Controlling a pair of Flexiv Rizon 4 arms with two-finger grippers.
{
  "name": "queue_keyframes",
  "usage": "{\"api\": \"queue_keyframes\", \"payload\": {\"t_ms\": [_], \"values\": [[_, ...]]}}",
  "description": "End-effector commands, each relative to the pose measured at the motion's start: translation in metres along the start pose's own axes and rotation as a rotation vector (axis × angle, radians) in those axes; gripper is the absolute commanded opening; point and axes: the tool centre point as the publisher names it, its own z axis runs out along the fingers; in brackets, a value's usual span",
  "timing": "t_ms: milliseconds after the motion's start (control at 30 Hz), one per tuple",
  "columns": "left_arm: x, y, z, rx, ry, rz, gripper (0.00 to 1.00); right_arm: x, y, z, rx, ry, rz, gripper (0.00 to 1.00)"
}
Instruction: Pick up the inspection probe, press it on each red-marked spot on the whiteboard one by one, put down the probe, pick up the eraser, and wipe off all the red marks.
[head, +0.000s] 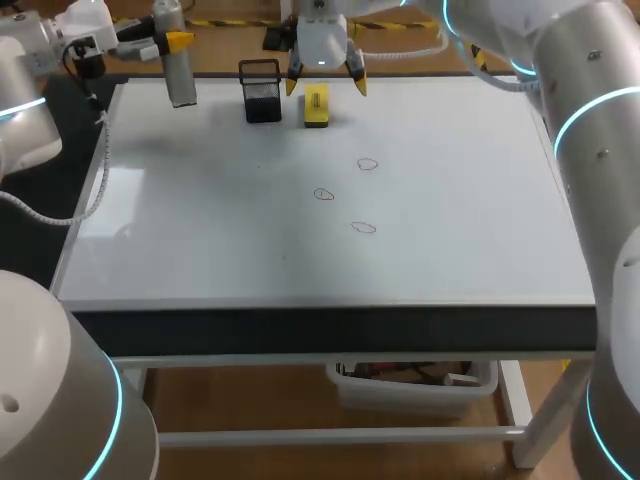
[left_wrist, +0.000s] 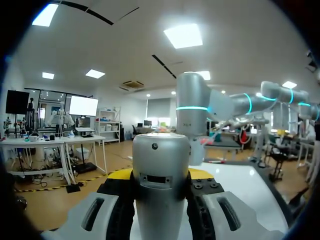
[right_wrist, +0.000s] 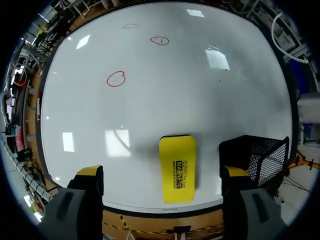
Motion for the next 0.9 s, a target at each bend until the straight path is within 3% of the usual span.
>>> {"api": "queue_keyframes", "payload": {"t_ms": [33, 333, 900], "values": [[0.002, -0.001, 0.000, 0.002, -0.005, 0.003, 0.00, -0.010, -0.016, 0.015, -0.138, 0.014, 0.014, 1.00], [0.002, -0.001, 0.000, 0.002, -0.005, 0.003, 0.00, -0.014, -0.025, 0.022, -0.163, -0.033, 0.076, 1.00], [0.002, -0.001, 0.000, 0.002, -0.005, 0.003, 0.00, -0.016, -0.027, 0.039, -0.215, -0.031, 0.034, 1.00]]}}
